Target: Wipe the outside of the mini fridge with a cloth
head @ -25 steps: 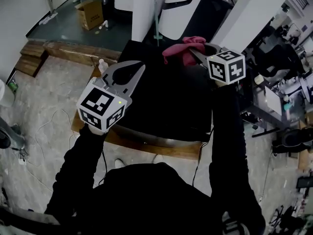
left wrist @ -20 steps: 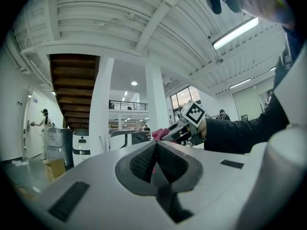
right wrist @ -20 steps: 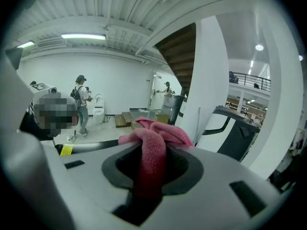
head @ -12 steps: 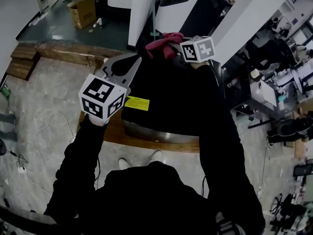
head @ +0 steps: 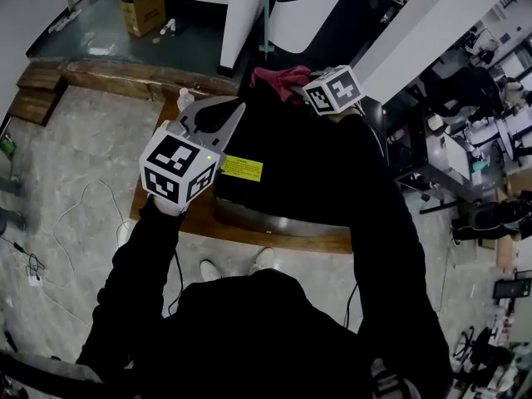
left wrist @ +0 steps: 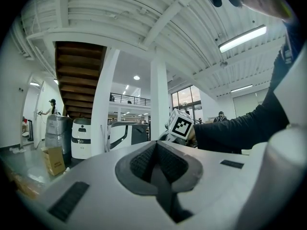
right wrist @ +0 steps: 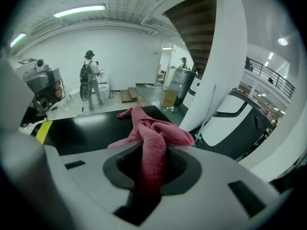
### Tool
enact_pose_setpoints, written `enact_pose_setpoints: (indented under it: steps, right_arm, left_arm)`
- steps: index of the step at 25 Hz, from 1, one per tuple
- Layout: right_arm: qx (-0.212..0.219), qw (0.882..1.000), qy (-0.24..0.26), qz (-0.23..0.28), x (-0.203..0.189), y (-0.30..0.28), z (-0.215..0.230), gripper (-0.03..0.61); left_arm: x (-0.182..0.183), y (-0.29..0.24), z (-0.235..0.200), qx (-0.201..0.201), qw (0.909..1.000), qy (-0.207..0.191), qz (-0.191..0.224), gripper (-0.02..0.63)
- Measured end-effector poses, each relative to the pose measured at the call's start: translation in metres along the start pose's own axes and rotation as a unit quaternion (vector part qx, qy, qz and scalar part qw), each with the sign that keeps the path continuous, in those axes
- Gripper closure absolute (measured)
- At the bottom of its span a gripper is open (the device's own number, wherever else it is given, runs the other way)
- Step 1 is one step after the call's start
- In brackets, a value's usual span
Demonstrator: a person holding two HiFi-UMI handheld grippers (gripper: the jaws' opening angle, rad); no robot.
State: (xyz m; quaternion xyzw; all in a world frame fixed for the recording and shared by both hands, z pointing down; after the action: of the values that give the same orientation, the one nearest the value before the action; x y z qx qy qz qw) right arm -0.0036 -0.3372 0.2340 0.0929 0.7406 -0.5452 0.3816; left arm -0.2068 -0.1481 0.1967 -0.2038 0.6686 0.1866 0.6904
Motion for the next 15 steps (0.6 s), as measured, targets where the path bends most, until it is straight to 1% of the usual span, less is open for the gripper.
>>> enact_pose_setpoints:
  steps: [3, 6, 9, 15]
  right_arm:
    - [0.032, 0.999, 0.014, -0.011, -0.001, 0.009, -0.038, 0.494]
    - [0.048, 0.998, 0.037, -0.013, -0.005, 0.019, -0.076, 0.495]
    - [0.066, 0.997, 0.047, -0.011, -0.015, 0.032, -0.11, 0.495]
    - [0.103, 0.992, 0.071, -0.014, -0.038, 0.054, -0.16, 0.495]
  left_arm:
    - [-0.002, 0.014, 0.004, -0.01, 0.9999, -0.008, -0.001, 0.607]
    - [-0.006, 0.027, 0.01, -0.012, 0.9999, -0.009, -0.004, 0.607]
    - [-0.013, 0.037, 0.018, -0.016, 0.9998, -0.002, -0.005, 0.607]
    - [-0.03, 0.046, 0.038, -0.015, 0.9998, 0.005, -0.012, 0.607]
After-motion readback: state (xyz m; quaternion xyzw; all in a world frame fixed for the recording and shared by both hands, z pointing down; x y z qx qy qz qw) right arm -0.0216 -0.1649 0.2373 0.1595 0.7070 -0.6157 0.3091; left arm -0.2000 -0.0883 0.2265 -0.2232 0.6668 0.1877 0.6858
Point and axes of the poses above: the fingertips, and each gripper's own axes: y backward along the fingers, z to its right, x out of its top, the point moved 9 cm from there along y, backward along the fingers, and after that the axes turned 6 degrees about x, right-handed, at the moved point
